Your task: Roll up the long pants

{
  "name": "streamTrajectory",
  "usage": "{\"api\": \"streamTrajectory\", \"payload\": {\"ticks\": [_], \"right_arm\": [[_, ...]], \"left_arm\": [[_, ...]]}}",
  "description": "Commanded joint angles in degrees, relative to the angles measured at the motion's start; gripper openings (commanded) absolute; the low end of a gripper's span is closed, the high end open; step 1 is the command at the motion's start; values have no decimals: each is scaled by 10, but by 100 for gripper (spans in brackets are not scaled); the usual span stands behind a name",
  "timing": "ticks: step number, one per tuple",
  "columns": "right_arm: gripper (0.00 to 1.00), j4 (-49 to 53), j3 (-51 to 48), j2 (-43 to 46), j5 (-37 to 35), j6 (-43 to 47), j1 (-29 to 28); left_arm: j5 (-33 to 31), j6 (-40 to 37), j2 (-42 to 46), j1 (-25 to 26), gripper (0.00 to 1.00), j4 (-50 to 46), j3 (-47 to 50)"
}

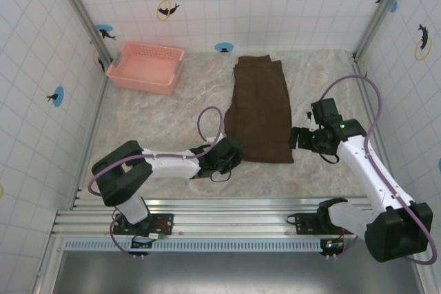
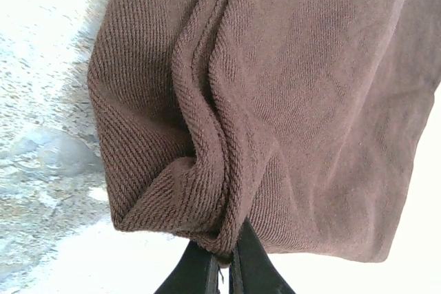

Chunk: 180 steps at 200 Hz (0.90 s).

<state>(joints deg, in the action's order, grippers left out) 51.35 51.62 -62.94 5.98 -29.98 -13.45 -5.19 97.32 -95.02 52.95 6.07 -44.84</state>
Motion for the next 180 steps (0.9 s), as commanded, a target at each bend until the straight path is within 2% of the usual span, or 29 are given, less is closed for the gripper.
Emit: {"api": "streamTrajectory", "payload": {"ticks": [1, 37, 57, 75, 89, 126, 146, 180], "right_arm": [[99, -3, -2, 12, 17, 31, -31], [99, -8, 9, -2, -31, 63, -116], [99, -5, 10, -15, -82, 80, -190], [99, -4, 6, -25, -166, 81, -279], [99, -4, 3, -37, -254, 66, -352], [99, -33, -21, -66, -429, 3, -520], [99, -55, -47, -92, -487, -41, -587], [99, -83, -70, -160, -551, -100, -666]], "left_arm": [[-31, -19, 10, 1, 0, -76, -19], [-49, -30, 65, 1, 0, -191, -36], [-60, -30, 96, 1, 0, -252, -40], [-68, -25, 122, -1, 0, -294, -43], [-71, -22, 135, -4, 0, -320, -47], [-54, -23, 137, -26, 0, -361, -71], [-44, -26, 127, -39, 0, -383, -94], [-30, -36, 109, -59, 0, -408, -126]]}}
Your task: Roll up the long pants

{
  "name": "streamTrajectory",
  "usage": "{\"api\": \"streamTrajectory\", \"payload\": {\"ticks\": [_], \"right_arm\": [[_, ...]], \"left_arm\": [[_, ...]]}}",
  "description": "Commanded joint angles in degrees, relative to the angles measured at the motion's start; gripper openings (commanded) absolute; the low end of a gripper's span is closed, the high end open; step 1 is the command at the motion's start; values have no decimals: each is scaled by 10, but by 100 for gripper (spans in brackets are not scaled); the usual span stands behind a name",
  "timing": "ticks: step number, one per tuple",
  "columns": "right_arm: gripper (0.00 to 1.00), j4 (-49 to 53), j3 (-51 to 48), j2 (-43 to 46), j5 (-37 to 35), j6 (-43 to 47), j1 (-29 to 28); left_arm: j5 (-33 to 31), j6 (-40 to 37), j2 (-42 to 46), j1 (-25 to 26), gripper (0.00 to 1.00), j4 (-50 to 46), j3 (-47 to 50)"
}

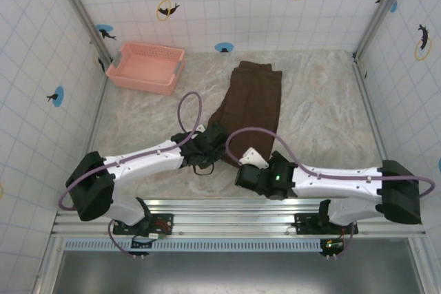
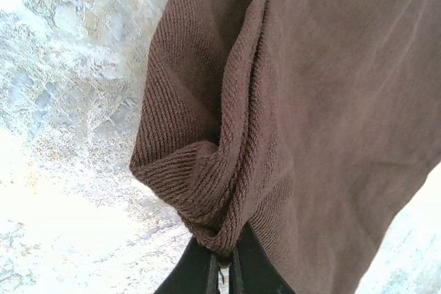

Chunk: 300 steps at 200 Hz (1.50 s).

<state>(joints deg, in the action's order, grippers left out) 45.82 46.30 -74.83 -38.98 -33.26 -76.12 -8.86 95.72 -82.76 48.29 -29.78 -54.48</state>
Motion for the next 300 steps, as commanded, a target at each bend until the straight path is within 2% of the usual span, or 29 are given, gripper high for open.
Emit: {"api": "streamTrajectory", "payload": {"ticks": [1, 30, 103, 169, 215, 243, 255, 261, 272, 289, 296, 300], "right_arm": [[99, -28, -16, -42, -104, -69, -41], [99, -40, -17, -99, -135, -101, -63], [99, -98, -19, -194, -146, -115, -82], [98, -41, 49, -362, -232, -154, -87], [100, -21, 50, -390, -247, -190, -77], [95, -7, 57, -403, -245, -200, -73], [88, -9, 63, -408, -244, -195, -72], [81, -10, 66, -411, -243, -191, -73], [57, -11, 72, -416, -244, -185, -72], [10, -11, 81, -418, -241, -177, -70], [0, -12, 85, -417, -237, -174, -67], [0, -11, 86, -415, -236, -173, -65]], "left_arm": [[8, -20, -14, -13, 0, -50, -30], [18, -28, -25, -27, 0, -64, -47], [31, -42, -39, -49, 0, -87, -71], [41, -59, -61, -61, 0, -116, -112], [38, -67, -42, -74, 0, -141, -108], [37, -70, -29, -86, 0, -152, -100], [35, -71, -25, -90, 0, -154, -99], [35, -73, -25, -92, 0, -155, -99], [37, -74, -25, -94, 0, -154, -99], [39, -77, -28, -96, 0, -152, -100], [39, -77, -30, -96, 0, -153, -100], [40, -77, -31, -96, 0, -152, -100]]}}
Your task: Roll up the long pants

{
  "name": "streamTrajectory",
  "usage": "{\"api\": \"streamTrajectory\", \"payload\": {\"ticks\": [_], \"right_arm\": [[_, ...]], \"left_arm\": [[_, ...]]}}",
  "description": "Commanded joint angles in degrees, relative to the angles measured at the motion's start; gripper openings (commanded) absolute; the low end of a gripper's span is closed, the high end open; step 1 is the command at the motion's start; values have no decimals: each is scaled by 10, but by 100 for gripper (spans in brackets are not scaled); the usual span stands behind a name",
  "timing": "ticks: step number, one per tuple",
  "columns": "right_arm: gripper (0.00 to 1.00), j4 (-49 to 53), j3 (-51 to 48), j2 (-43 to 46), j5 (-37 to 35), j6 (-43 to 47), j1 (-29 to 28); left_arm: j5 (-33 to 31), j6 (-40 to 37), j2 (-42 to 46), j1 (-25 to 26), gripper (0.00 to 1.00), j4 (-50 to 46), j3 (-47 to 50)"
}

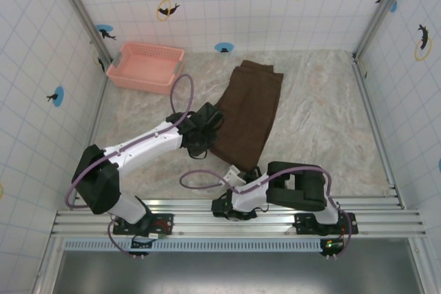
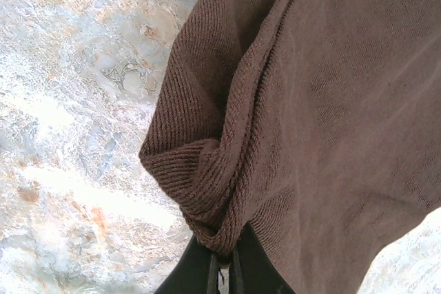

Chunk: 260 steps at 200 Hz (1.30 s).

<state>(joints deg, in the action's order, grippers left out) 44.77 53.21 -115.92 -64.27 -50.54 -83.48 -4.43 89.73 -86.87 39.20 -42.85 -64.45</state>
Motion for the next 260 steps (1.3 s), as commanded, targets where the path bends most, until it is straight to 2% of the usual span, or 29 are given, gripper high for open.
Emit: {"api": "streamTrajectory", "payload": {"ticks": [1, 101, 109, 118, 124, 155, 170, 260], "right_arm": [[0, 0, 17, -3, 17, 1, 8], [0, 21, 53, 75, -16, 61, 24], [14, 35, 57, 78, -22, 55, 21], [38, 49, 59, 86, -29, 47, 16], [51, 52, 58, 94, -31, 45, 12], [78, 87, 63, 123, -39, 26, -1], [81, 97, 71, 125, -41, 24, -6], [83, 74, 115, 79, -9, 29, -32]], "left_arm": [[-5, -18, 10, -6, 0, -22, 0], [-2, -20, 24, -15, 0, -20, 15], [-2, -21, 25, -16, 0, -20, 15], [-1, -21, 26, -18, 0, -21, 15], [-1, -22, 27, -18, 0, -22, 15], [1, -26, 28, -24, 0, -23, 16], [1, -27, 28, -25, 0, -23, 14], [5, -26, 14, -26, 0, -24, -3]]}}
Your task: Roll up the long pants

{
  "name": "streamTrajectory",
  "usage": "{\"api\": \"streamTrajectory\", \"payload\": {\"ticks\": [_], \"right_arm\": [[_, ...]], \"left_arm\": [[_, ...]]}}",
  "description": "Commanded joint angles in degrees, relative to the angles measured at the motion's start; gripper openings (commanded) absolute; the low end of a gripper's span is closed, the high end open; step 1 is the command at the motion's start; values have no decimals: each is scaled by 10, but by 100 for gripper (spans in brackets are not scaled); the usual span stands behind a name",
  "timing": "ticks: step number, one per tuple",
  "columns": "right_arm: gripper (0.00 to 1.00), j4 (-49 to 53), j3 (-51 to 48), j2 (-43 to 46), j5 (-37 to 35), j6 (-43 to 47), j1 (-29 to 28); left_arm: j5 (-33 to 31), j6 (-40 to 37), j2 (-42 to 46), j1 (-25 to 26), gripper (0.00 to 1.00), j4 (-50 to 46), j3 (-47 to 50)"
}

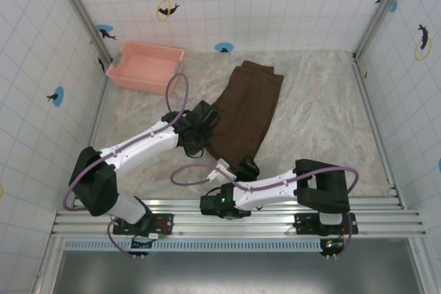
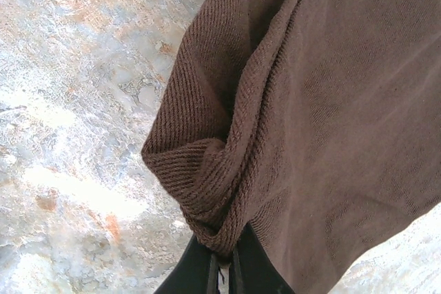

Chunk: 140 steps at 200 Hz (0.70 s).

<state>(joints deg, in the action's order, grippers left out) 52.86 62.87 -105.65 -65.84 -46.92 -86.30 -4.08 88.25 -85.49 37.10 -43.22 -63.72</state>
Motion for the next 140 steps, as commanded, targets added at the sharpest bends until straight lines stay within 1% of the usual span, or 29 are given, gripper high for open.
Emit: {"api": "streamTrajectory", "payload": {"ticks": [1, 55, 98, 112, 140], "right_arm": [[83, -7, 19, -25, 7, -7, -4], [84, -33, 31, -83, 19, -4, 2], [81, -70, 12, -99, 28, -1, 34], [75, -83, 0, -97, 33, -2, 49], [57, -124, -17, -91, 42, 25, 68]], "left_arm": [[1, -11, 0, -5, 0, -20, -10], [3, -12, -4, -5, 0, -21, -16], [5, -17, -11, -5, 0, -30, -29], [4, -18, -14, -5, 0, -33, -33], [5, -18, -17, -5, 0, -39, -37]]}}
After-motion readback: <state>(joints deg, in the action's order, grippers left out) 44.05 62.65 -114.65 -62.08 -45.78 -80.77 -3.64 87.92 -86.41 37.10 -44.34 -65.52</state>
